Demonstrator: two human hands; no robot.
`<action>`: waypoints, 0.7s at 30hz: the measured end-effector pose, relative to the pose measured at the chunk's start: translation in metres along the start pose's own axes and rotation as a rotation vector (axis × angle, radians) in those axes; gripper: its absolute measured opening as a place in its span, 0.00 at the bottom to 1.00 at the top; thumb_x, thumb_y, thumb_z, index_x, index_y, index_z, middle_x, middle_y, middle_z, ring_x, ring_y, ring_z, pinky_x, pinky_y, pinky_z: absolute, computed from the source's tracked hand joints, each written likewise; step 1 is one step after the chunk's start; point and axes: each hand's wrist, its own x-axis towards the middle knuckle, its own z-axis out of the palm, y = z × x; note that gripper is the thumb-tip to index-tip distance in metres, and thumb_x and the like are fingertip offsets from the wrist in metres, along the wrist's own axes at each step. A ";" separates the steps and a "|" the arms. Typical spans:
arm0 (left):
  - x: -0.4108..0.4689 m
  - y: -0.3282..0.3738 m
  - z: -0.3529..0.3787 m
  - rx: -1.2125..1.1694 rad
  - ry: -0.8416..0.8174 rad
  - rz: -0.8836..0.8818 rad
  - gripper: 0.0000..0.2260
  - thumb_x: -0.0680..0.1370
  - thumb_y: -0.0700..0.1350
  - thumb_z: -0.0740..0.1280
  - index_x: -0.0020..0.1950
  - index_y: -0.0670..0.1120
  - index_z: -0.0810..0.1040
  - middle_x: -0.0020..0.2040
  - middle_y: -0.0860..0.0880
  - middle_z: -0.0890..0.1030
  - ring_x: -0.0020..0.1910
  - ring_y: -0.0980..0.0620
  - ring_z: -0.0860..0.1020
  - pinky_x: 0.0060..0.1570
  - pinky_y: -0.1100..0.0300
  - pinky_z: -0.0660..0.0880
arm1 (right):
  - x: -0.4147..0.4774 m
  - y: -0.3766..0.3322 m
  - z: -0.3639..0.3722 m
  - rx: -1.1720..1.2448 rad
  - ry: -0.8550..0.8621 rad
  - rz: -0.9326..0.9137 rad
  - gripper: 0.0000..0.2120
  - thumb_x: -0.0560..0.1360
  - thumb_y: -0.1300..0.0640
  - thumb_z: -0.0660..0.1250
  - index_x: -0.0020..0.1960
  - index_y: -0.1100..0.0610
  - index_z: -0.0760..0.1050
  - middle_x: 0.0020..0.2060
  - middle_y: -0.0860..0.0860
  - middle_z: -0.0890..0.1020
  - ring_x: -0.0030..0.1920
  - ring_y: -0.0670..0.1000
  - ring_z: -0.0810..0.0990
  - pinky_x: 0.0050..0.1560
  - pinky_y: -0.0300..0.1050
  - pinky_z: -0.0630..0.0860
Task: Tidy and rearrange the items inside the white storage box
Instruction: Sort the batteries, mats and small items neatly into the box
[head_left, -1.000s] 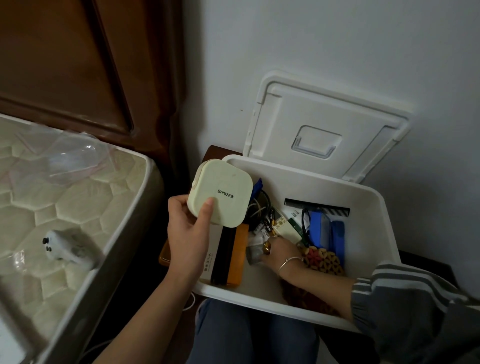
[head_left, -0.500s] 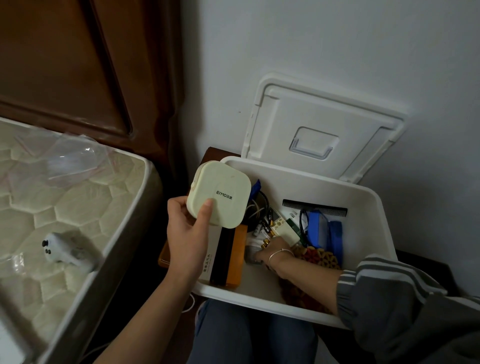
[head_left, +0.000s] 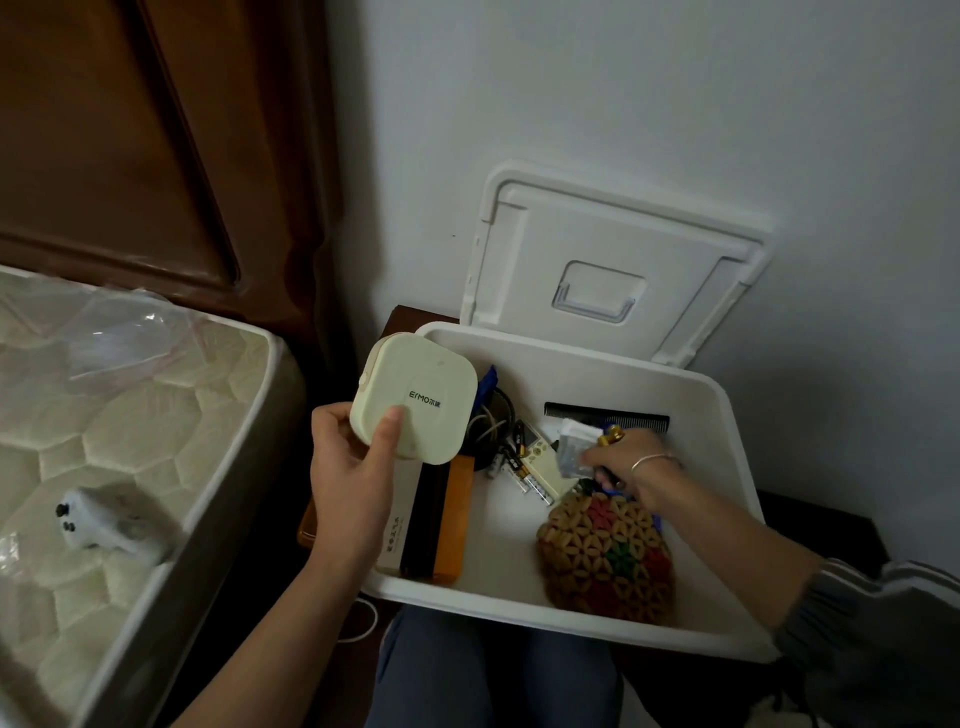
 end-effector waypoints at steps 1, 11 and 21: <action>0.000 0.000 0.000 0.009 0.000 -0.001 0.09 0.75 0.57 0.69 0.49 0.63 0.69 0.50 0.58 0.79 0.50 0.62 0.79 0.42 0.60 0.78 | 0.004 0.000 -0.009 0.002 0.033 -0.006 0.09 0.69 0.66 0.71 0.32 0.65 0.74 0.23 0.57 0.76 0.17 0.50 0.70 0.22 0.37 0.67; -0.015 0.015 0.008 0.241 -0.101 0.051 0.10 0.76 0.52 0.69 0.50 0.53 0.69 0.47 0.56 0.77 0.46 0.62 0.78 0.30 0.74 0.73 | -0.003 0.001 -0.021 0.082 0.067 -0.061 0.10 0.66 0.67 0.70 0.28 0.62 0.73 0.22 0.58 0.76 0.19 0.52 0.71 0.24 0.40 0.68; -0.039 -0.003 0.061 0.497 -0.485 -0.550 0.14 0.78 0.44 0.66 0.60 0.45 0.65 0.51 0.46 0.76 0.47 0.50 0.76 0.44 0.53 0.77 | -0.017 0.037 -0.048 0.342 0.036 -0.150 0.05 0.69 0.67 0.70 0.36 0.61 0.77 0.18 0.50 0.75 0.16 0.46 0.69 0.18 0.34 0.66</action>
